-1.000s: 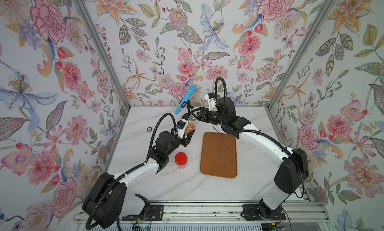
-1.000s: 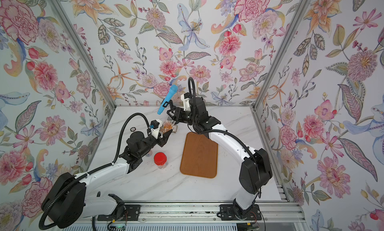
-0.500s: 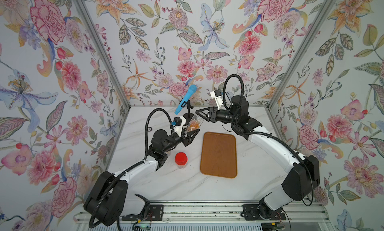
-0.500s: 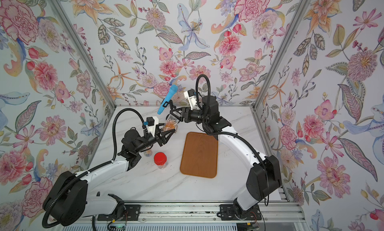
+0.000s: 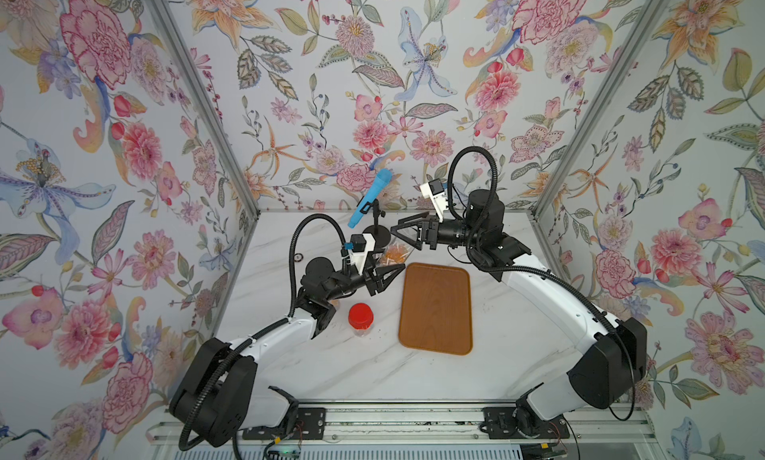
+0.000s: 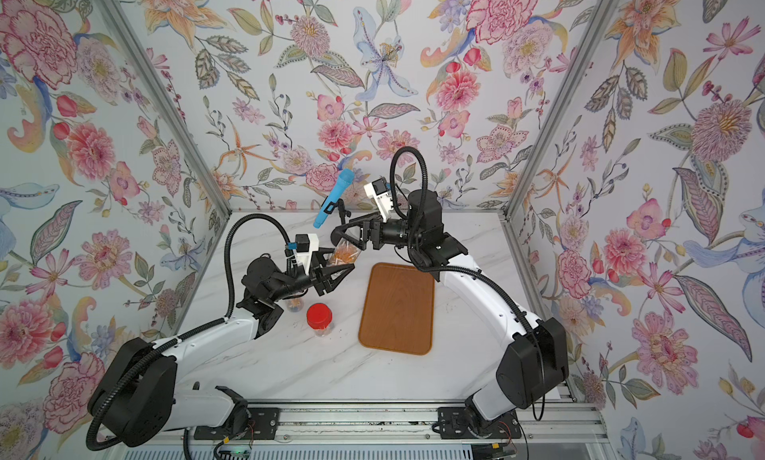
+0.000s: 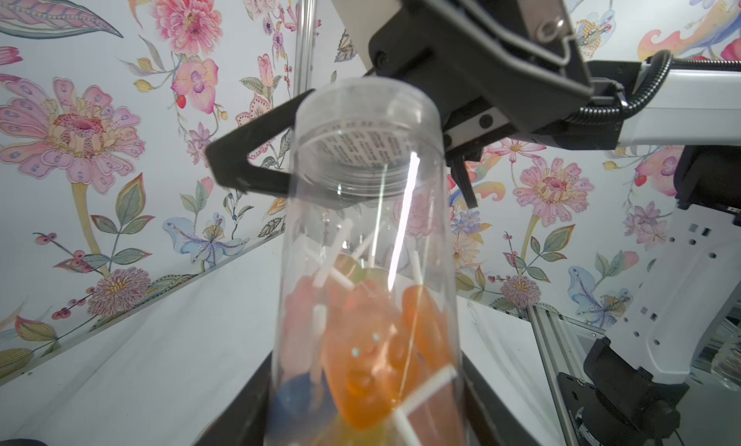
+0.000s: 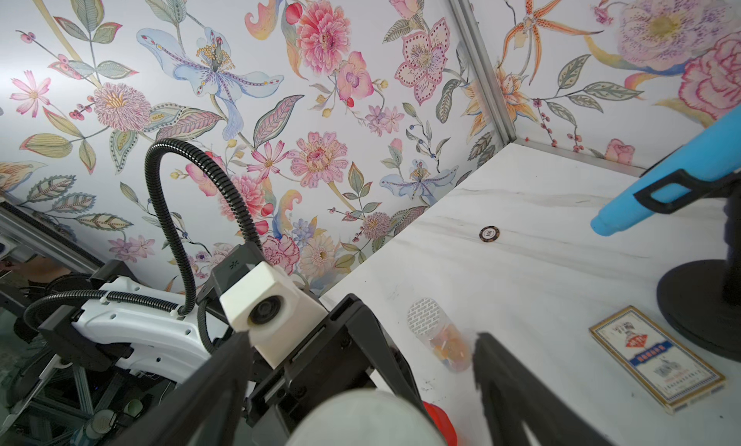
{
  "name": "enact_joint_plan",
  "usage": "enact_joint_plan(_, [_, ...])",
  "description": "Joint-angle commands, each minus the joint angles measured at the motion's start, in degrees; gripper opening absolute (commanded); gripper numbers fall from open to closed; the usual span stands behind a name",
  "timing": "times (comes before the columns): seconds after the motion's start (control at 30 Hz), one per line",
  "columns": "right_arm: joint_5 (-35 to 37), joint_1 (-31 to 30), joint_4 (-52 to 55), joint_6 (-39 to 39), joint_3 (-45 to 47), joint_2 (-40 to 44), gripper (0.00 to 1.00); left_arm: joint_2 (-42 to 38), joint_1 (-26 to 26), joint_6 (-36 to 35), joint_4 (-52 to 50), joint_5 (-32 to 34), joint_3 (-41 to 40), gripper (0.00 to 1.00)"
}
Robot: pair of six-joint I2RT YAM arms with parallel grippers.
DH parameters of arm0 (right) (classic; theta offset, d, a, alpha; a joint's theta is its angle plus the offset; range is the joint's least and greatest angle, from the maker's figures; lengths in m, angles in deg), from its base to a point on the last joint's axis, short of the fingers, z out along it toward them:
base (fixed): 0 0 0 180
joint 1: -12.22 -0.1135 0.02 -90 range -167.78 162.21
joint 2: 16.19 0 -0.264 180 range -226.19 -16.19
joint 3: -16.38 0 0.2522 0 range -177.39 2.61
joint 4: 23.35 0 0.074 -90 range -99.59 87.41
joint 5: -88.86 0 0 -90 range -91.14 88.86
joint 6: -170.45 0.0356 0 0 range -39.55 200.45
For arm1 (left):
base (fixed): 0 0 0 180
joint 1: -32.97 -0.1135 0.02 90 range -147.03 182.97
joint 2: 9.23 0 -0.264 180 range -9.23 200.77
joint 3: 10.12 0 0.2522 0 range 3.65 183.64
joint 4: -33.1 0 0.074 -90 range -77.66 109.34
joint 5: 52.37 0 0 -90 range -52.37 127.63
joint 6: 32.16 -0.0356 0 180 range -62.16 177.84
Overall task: Pour the candies out of the jar
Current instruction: Unscrew the lid from the jar.
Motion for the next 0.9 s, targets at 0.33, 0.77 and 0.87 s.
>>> enact_joint_plan(0.33, [19.8,0.5,11.4,2.0,-3.0,3.9,0.99,-3.7,0.5,-11.5,-7.8,15.9,-0.9,0.00])
enact_joint_plan(0.77, [28.4,-5.1,4.6,9.0,-2.0,-1.1,0.85,-7.0,3.8,-18.2,-6.2,32.3,-4.5,0.00])
enact_joint_plan(0.87, [30.4,-5.9,4.9,8.5,-2.6,-2.0,0.84,-7.1,4.0,-18.7,-6.5,32.7,-4.6,0.00])
